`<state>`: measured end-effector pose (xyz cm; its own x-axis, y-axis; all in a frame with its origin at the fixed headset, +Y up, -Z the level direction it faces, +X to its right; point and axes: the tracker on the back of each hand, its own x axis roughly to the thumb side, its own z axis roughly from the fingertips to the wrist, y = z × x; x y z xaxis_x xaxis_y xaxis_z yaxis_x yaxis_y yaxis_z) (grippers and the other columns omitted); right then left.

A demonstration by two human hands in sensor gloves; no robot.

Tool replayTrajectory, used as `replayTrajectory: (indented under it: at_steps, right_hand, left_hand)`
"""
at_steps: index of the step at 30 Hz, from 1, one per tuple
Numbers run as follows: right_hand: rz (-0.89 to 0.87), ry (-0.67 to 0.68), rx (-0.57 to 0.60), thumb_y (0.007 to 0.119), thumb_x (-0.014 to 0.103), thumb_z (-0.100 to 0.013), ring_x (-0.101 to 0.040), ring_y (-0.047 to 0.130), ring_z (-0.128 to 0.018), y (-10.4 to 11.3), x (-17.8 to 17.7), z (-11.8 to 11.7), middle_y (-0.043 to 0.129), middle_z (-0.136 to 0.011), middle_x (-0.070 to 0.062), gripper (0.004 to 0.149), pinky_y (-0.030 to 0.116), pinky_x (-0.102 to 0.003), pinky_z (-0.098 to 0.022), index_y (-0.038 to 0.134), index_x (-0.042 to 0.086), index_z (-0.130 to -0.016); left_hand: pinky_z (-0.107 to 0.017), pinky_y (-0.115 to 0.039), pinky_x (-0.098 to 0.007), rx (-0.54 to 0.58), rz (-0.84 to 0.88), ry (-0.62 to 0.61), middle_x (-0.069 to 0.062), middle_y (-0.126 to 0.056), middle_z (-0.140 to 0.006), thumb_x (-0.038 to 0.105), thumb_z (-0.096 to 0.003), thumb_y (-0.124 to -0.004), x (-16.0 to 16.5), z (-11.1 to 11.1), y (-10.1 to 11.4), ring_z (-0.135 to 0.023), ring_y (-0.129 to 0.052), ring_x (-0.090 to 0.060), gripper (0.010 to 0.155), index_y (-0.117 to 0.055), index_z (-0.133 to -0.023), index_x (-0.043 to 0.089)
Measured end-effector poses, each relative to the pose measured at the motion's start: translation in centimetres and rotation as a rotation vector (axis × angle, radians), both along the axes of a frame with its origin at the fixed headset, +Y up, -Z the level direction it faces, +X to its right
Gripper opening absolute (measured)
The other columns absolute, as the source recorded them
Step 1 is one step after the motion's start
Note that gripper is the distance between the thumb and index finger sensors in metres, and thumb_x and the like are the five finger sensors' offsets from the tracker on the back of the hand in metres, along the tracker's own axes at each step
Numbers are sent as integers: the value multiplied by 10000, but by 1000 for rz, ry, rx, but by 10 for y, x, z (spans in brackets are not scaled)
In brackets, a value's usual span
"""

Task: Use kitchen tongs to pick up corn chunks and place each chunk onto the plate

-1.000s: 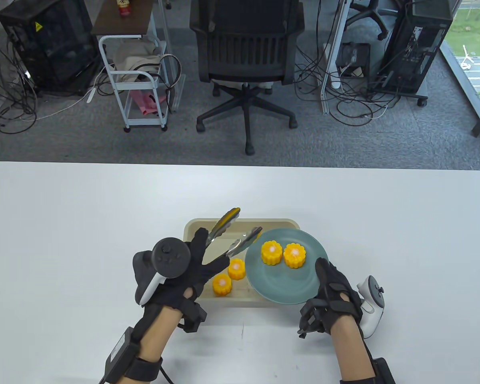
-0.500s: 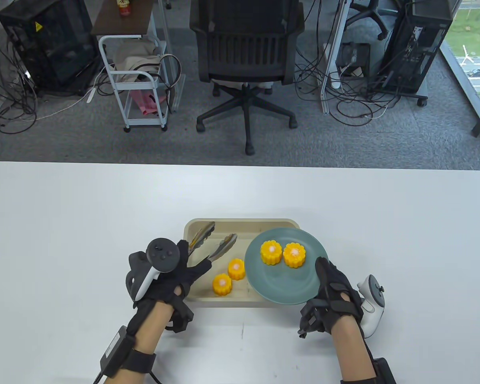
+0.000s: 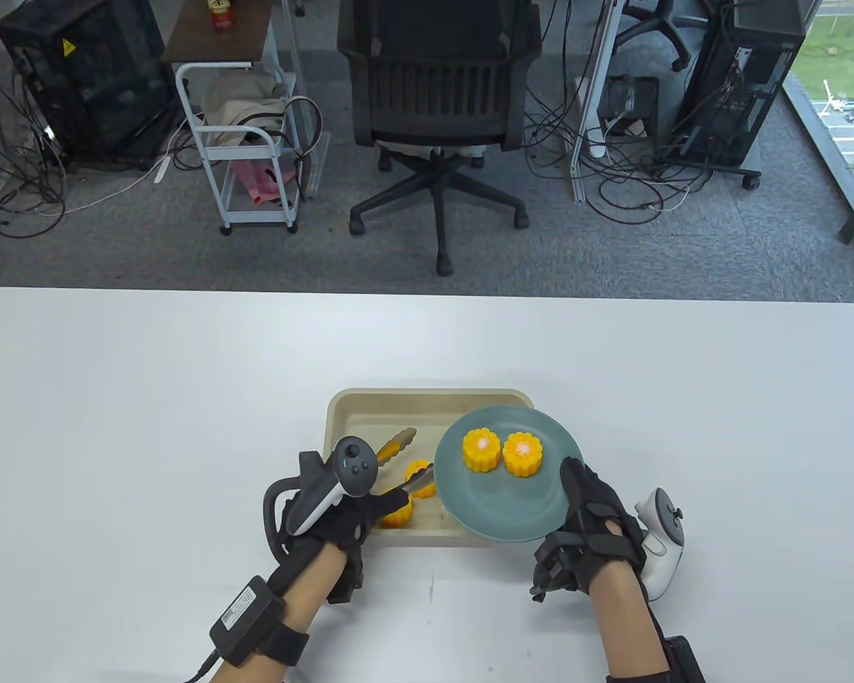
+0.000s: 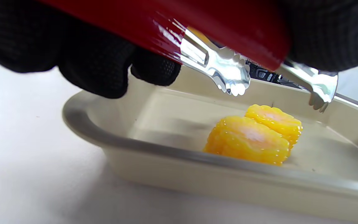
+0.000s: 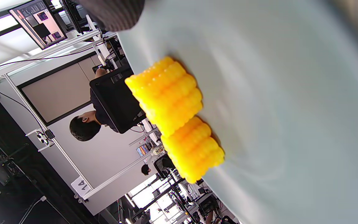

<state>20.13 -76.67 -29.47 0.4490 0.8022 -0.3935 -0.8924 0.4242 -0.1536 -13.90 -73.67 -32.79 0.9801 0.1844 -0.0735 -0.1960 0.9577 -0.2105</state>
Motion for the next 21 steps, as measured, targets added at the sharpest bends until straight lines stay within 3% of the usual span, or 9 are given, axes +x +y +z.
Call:
replayTrajectory:
  at_steps: [8,21]
  right_hand:
    - [3,2,-2,637,370,-531,-415,982,-726,0,0,0,821,-928,-230,555,947,-450,-461,540,113,-1014]
    - [2,8,-5,636,370,-531,-416,982,-727,0,-1,0,819,-929,-230,556,947,-450,-462,540,113,-1014]
  left_hand:
    - [-326,-859,-550,-14,-72,-14,-132,-917,-854,726,-356,-750,12,-2,-5,-438,-1017,-378,824,-668,-1077,338]
    - [-272,-903,-510,89,-114,14,-68,-1015,-761,704,-353,-754,12,-6,-1,-334,-1080,-318,712,-781,-1003,415]
